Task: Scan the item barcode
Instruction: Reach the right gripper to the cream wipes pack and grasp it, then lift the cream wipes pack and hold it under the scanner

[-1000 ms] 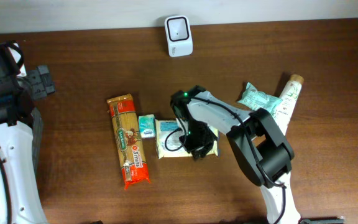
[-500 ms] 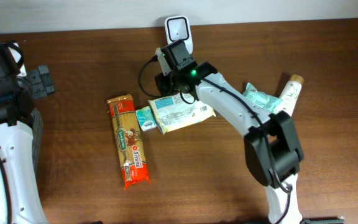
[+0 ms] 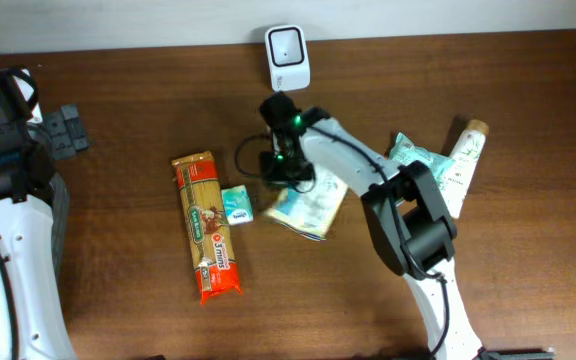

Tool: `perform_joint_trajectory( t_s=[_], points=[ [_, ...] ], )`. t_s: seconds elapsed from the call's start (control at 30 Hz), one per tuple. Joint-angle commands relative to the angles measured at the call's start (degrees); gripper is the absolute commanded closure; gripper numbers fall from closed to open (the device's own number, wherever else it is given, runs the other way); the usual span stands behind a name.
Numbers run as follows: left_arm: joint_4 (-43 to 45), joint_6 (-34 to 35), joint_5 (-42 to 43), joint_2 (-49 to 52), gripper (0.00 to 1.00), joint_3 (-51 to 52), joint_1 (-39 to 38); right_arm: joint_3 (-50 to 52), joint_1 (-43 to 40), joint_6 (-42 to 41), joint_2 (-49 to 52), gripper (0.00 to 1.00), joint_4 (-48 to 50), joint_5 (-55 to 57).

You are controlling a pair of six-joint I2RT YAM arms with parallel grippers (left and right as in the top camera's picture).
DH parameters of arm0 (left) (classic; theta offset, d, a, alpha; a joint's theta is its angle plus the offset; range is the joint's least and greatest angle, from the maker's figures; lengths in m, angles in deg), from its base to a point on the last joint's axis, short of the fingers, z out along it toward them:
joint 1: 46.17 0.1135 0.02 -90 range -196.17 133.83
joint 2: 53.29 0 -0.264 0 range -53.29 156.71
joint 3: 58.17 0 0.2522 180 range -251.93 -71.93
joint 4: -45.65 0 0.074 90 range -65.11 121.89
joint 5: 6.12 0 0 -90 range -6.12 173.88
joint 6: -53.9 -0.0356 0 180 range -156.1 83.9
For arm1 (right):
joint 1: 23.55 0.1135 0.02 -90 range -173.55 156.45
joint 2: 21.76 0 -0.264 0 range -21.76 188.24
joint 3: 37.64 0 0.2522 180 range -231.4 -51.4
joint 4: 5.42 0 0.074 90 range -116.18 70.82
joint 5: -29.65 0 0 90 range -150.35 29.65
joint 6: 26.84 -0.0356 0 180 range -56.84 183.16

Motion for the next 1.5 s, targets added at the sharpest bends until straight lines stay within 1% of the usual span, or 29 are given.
perform_joint_trajectory(
  t_s=[0.0,0.03,0.07,0.1,0.13,0.23,0.27,0.33,0.37,0.4,0.47,0.53,0.57,0.67,0.73,0.77,0.83,0.87,0.9,1.03,1.1,1.17,1.2,1.23,1.27,1.3,1.33,1.37,1.47],
  points=[
    [0.1,-0.9,-0.2,-0.5,0.01,-0.2,0.3,-6.1,-2.0,7.1,-2.0,0.88,-11.1,2.8],
    [0.1,-0.9,-0.2,-0.5,0.01,-0.2,0.3,-6.1,-2.0,7.4,-2.0,0.88,-14.2,6.3],
    [0.1,-0.9,-0.2,-0.5,0.01,-0.2,0.3,-6.1,-2.0,7.4,-1.9,0.95,-19.4,15.5],
    [0.1,-0.9,-0.2,-0.5,0.01,-0.2,0.3,-6.1,-2.1,4.7,-2.0,0.96,-21.8,24.0],
    [0.1,-0.9,-0.2,-0.5,0.01,-0.2,0.3,-6.1,-2.6,3.9,-2.0,0.96,-22.5,27.2],
    [0.1,-0.9,-0.2,-0.5,0.01,-0.2,0.3,-8.0,-6.5,3.5,-4.0,0.96,-22.5,27.3],
    [0.1,-0.9,-0.2,-0.5,0.01,-0.2,0.3,-9.7,-9.8,3.5,-5.0,0.91,-22.2,27.3],
    [0.1,-0.9,-0.2,-0.5,0.01,-0.2,0.3,-10.1,-14.0,3.5,-5.0,0.89,-20.6,27.2],
    [0.1,-0.9,-0.2,-0.5,0.01,-0.2,0.3,-10.1,-16.9,3.5,-4.5,0.89,-18.9,26.4],
    [0.1,-0.9,-0.2,-0.5,0.01,-0.2,0.3,-9.9,-19.4,5.7,-3.6,0.89,-16.1,23.5],
    [0.1,-0.9,-0.2,-0.5,0.01,-0.2,0.3,-8.9,-21.2,12.0,-2.1,0.87,-10.7,18.0],
    [0.1,-0.9,-0.2,-0.5,0.01,-0.2,0.3,-7.5,-21.2,14.1,-0.9,0.78,-7.2,16.9],
    [0.1,-0.9,-0.2,-0.5,0.01,-0.2,0.3,-7.4,-21.1,14.8,0.0,0.76,-6.7,16.7],
    [0.1,-0.9,-0.2,-0.5,0.01,-0.2,0.3,-7.4,-20.9,21.9,2.5,0.73,-6.3,10.6],
    [0.1,-0.9,-0.2,-0.5,0.01,-0.2,0.3,-7.4,-20.3,29.8,2.6,0.73,-6.3,1.5],
    [0.1,-0.9,-0.2,-0.5,0.01,-0.2,0.3,-7.4,-19.4,32.8,2.6,0.72,-6.4,-1.4],
    [0.1,-0.9,-0.2,-0.5,0.01,-0.2,0.3,-7.4,-17.1,35.5,2.6,0.72,-7.2,-3.1],
    [0.1,-0.9,-0.2,-0.5,0.01,-0.2,0.3,-7.4,-14.6,38.1,2.6,0.67,-7.9,-4.7],
    [0.1,-0.9,-0.2,-0.5,0.01,-0.2,0.3,-7.4,-12.9,39.6,2.6,0.66,-8.5,-6.6],
    [0.1,-0.9,-0.2,-0.5,0.01,-0.2,0.3,-7.4,-4.9,41.1,2.6,0.65,-10.3,-7.3],
    [0.1,-0.9,-0.2,-0.5,0.01,-0.2,0.3,-8.0,-3.1,41.1,2.5,0.66,-11.8,-7.3],
    [0.1,-0.9,-0.2,-0.5,0.01,-0.2,0.3,-11.8,-3.6,41.0,2.3,0.65,-16.6,-7.3],
    [0.1,-0.9,-0.2,-0.5,0.01,-0.2,0.3,-17.3,-4.8,41.0,1.9,0.64,-21.7,-7.3],
    [0.1,-0.9,-0.2,-0.5,0.01,-0.2,0.3,-22.9,-6.1,41.0,1.5,0.6,-26.5,-7.4],
    [0.1,-0.9,-0.2,-0.5,0.01,-0.2,0.3,-31.8,-7.7,41.0,1.3,0.55,-34.0,-7.3],
    [0.1,-0.9,-0.2,-0.5,0.01,-0.2,0.3,-40.9,-9.2,40.8,1.3,0.53,-40.5,-7.3],
    [0.1,-0.9,-0.2,-0.5,0.01,-0.2,0.3,-45.5,-10.5,35.7,-0.5,0.51,-40.5,-6.1],
    [0.1,-0.9,-0.2,-0.5,0.01,-0.2,0.3,-47.3,-11.7,33.8,-3.9,0.5,-40.5,-6.1],
    [0.1,-0.9,-0.2,-0.5,0.01,-0.2,0.3,-46.4,-15.3,31.3,-15.8,0.49,-40.5,-5.4]
  ],
)
